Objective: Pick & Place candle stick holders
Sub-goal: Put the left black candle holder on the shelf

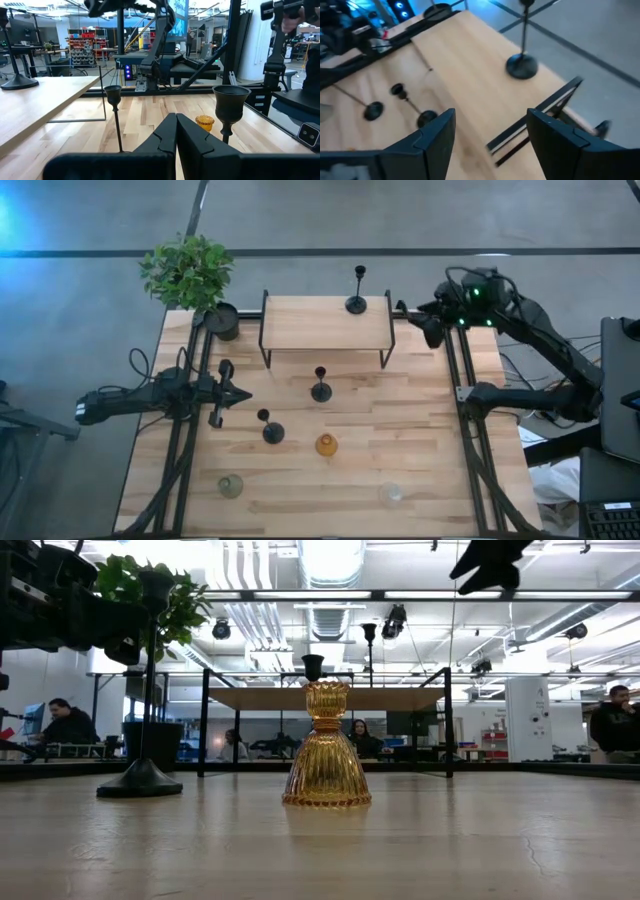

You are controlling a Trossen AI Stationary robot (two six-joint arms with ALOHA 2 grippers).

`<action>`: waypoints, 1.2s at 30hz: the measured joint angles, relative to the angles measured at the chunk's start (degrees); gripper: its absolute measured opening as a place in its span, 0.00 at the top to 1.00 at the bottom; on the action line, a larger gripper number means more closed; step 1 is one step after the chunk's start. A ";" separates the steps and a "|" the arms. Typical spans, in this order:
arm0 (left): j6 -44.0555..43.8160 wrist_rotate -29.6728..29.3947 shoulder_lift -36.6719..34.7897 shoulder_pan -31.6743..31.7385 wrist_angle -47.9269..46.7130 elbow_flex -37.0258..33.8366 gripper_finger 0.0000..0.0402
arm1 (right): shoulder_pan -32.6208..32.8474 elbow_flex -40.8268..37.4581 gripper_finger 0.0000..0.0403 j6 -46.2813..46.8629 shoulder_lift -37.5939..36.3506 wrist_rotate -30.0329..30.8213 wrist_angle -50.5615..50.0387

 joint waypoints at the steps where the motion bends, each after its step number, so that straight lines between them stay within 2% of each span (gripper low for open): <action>1: -0.02 0.01 0.00 -0.01 0.00 0.02 0.96 | 0.90 -1.27 0.42 1.13 -1.19 0.00 0.34; 5: -0.01 -0.01 0.00 -0.01 0.00 0.00 0.96 | 5.83 -7.03 0.44 6.60 -5.89 -0.40 5.23; 10: -0.01 -0.02 0.00 -0.02 0.00 0.00 0.96 | 14.90 -15.82 0.47 13.56 -11.35 -1.00 16.98; 17: 0.00 -0.01 0.00 -0.02 0.01 0.02 0.96 | 24.40 -27.19 0.58 13.56 -14.56 2.01 26.47; 23: -0.01 -0.01 0.00 -0.01 0.00 0.01 0.96 | 25.42 -33.87 0.73 10.20 -14.73 2.22 28.48; 31: -0.01 0.01 0.00 0.00 0.00 0.00 0.96 | 25.42 -38.48 0.93 3.28 -14.73 2.14 29.63; 36: -0.02 -0.02 0.00 -0.01 0.00 0.01 0.96 | 25.42 -40.94 0.97 3.11 -14.64 2.19 29.40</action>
